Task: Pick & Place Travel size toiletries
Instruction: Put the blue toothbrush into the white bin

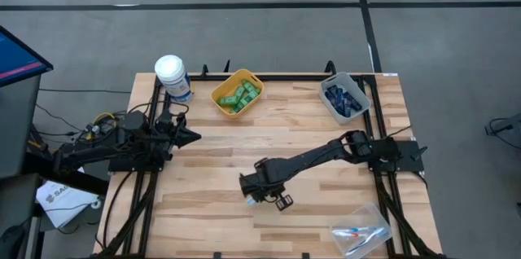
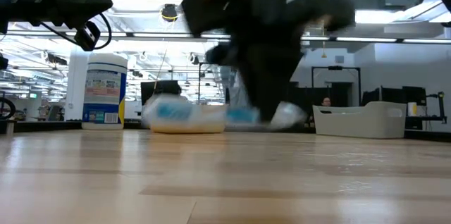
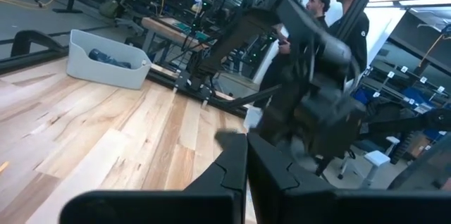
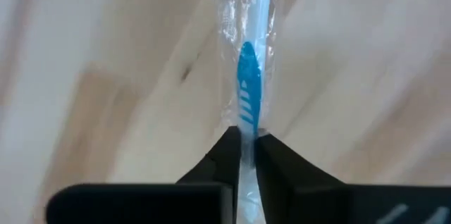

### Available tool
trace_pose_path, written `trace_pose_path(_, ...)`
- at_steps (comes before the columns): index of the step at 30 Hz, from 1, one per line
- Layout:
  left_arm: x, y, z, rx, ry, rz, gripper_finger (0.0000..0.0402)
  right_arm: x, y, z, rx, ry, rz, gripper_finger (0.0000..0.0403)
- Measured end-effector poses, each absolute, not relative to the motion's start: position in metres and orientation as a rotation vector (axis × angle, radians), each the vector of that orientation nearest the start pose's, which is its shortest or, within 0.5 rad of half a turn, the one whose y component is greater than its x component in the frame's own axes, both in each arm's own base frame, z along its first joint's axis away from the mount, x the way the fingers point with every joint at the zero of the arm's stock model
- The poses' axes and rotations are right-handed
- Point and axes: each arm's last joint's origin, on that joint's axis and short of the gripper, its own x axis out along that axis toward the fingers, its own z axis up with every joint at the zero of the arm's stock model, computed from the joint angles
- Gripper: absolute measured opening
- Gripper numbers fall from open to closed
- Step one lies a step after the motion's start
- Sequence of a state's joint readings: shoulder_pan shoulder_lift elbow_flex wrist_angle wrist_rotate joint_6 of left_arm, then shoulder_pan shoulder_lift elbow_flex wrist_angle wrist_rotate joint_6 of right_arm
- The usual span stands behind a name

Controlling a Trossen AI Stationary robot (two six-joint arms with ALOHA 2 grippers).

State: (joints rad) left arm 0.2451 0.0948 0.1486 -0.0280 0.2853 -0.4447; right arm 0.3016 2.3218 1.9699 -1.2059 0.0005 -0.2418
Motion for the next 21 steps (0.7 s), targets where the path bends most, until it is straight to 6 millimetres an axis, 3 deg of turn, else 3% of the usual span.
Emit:
trace_pose_path(6,0.093,0.015,0.204,-0.438,-0.014,-0.054,0.0001,0.403,0.136,0.229,-0.324,1.594,0.359,0.0013)
trace_pose_path(13,0.093,0.014,0.204,-0.438,-0.014,-0.060,0.0001,0.348,0.154,0.290,-0.127,1.623,0.146,0.0006)
trace_pose_path(16,0.093,0.014,0.204,-0.437,-0.013,-0.064,0.0001,0.320,0.171,0.307,-0.033,1.599,0.067,0.0009)
trace_pose_path(21,0.093,0.014,0.204,-0.437,-0.013,-0.064,0.0001,0.277,0.204,0.312,0.059,1.619,-0.034,0.0011)
